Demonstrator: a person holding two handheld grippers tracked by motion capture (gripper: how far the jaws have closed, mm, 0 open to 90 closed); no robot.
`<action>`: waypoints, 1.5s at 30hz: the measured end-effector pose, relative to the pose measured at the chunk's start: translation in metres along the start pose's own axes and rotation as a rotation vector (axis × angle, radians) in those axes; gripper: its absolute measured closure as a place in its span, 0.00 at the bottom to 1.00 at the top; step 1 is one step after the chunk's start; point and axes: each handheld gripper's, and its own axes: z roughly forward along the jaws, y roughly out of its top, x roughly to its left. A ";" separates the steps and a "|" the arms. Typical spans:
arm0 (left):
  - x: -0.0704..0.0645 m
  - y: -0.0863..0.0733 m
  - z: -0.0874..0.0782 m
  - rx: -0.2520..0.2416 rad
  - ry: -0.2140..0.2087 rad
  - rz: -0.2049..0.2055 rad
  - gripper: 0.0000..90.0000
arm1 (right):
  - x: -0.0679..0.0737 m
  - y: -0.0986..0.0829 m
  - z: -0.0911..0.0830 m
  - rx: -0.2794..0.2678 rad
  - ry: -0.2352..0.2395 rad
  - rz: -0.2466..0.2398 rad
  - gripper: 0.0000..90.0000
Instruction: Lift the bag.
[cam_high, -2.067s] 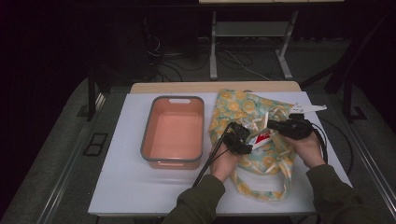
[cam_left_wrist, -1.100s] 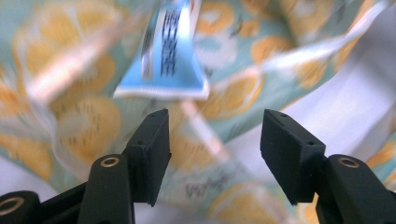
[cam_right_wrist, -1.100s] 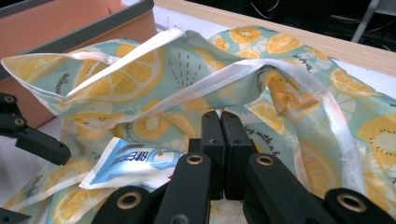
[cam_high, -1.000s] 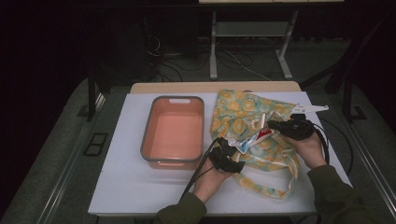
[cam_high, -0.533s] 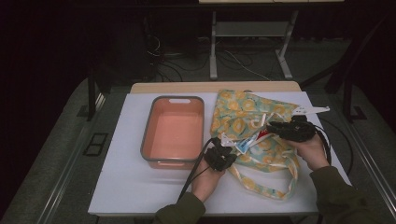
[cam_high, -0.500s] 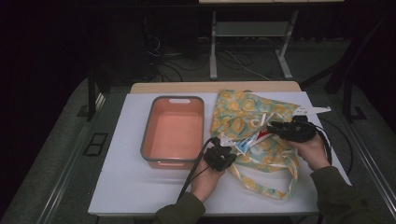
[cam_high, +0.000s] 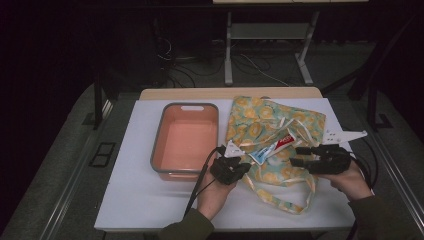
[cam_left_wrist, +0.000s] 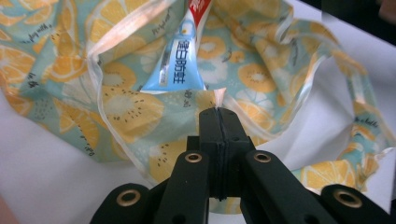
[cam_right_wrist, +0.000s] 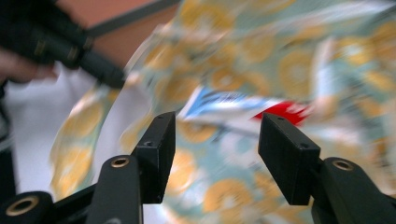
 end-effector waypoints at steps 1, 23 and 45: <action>0.001 0.001 -0.002 -0.008 -0.002 -0.004 0.99 | 0.003 -0.003 0.002 0.017 0.008 -0.010 0.50; 0.022 0.013 -0.030 -0.103 0.006 -0.056 0.99 | 0.001 -0.036 0.033 0.263 0.012 -0.099 0.93; 0.054 0.052 -0.044 -0.260 0.011 -0.064 0.99 | -0.023 0.025 0.006 -0.129 -0.082 -0.022 0.99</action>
